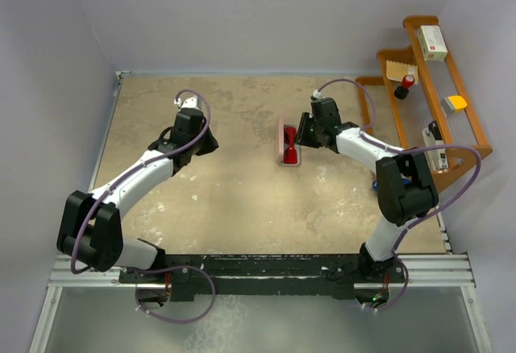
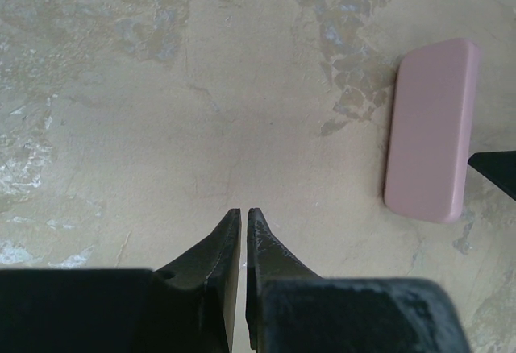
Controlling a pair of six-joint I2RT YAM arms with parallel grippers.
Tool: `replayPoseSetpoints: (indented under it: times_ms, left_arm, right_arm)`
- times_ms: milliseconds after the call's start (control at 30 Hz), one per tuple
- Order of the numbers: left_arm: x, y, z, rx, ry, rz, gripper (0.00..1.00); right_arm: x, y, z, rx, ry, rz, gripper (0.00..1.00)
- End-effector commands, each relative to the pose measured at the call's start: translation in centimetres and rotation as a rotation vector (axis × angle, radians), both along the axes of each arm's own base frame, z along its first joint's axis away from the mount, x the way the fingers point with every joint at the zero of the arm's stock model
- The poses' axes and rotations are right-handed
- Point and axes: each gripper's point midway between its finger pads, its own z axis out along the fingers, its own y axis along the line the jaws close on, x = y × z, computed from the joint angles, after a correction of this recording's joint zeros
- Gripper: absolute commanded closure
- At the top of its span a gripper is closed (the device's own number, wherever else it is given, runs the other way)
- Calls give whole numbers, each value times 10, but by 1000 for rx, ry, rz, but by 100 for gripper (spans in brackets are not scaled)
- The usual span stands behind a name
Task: Organize the sunglasses
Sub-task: Place the sunglasses in the sunglasses case.
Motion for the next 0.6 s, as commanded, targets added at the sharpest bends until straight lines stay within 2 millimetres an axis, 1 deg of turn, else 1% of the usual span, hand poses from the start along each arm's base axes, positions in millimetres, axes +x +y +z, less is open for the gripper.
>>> replayPoseSetpoints:
  times_ms: [0, 67, 133, 267, 333, 467, 567]
  left_arm:
    - [19, -14, 32, -42, -89, -18, 96]
    - [21, -16, 32, -43, -88, -22, 96]
    - [24, -20, 34, -51, -91, -29, 96]
    - [30, -30, 38, -59, -93, -52, 96]
    - [35, -37, 42, -63, -99, -67, 95]
    - [44, -50, 43, -59, -92, -88, 90]
    - [51, -63, 43, -55, -83, -114, 87]
  right_arm:
    - [-4, -6, 7, -44, -12, 26, 66]
    - [-6, -8, 4, -51, -5, 12, 66]
    - [-7, -11, 2, -57, -6, -1, 69]
    - [-7, -22, -3, -97, -6, -36, 93]
    - [-6, -28, -6, -101, -3, -47, 100]
    - [-2, -36, -13, -104, -5, -74, 100]
    - [3, -33, -21, -79, 1, -49, 100]
